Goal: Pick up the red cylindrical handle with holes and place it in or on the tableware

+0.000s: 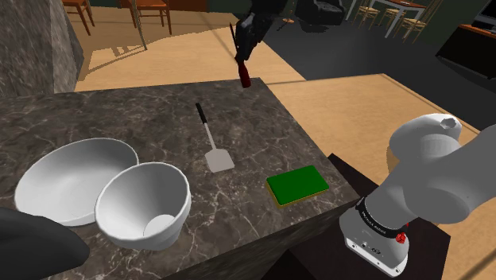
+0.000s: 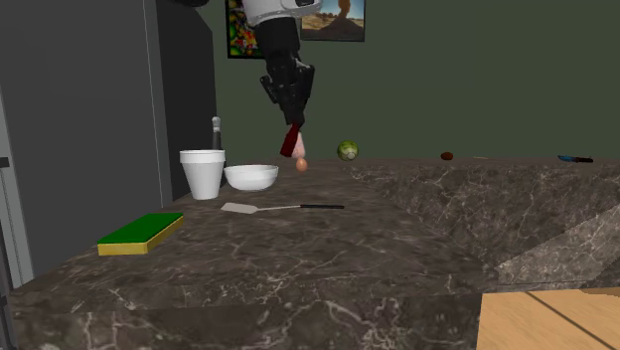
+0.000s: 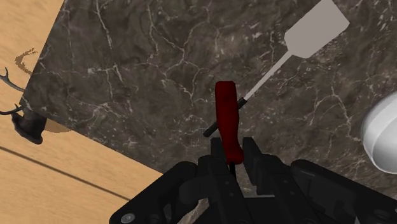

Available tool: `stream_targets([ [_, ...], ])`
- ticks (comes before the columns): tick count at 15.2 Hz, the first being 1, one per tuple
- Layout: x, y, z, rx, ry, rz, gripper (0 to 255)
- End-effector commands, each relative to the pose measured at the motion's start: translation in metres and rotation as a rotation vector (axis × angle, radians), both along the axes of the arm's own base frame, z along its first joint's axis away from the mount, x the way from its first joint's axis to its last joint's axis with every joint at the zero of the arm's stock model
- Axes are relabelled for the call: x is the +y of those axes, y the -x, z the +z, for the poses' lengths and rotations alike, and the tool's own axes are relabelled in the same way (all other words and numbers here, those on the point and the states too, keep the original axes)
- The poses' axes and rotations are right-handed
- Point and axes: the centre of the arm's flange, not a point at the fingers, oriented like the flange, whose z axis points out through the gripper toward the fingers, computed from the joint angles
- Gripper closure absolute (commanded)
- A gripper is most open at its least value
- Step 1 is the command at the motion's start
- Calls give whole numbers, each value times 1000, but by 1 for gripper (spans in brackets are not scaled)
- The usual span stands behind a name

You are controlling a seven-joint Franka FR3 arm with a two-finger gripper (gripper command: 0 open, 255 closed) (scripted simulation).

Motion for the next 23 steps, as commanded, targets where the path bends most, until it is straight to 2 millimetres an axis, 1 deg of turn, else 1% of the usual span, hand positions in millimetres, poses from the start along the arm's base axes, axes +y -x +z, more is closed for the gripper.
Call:
stream_targets([
  [1,25,0,1,1,0,0,255],
  [23,315,5,4,1,0,0,255],
])
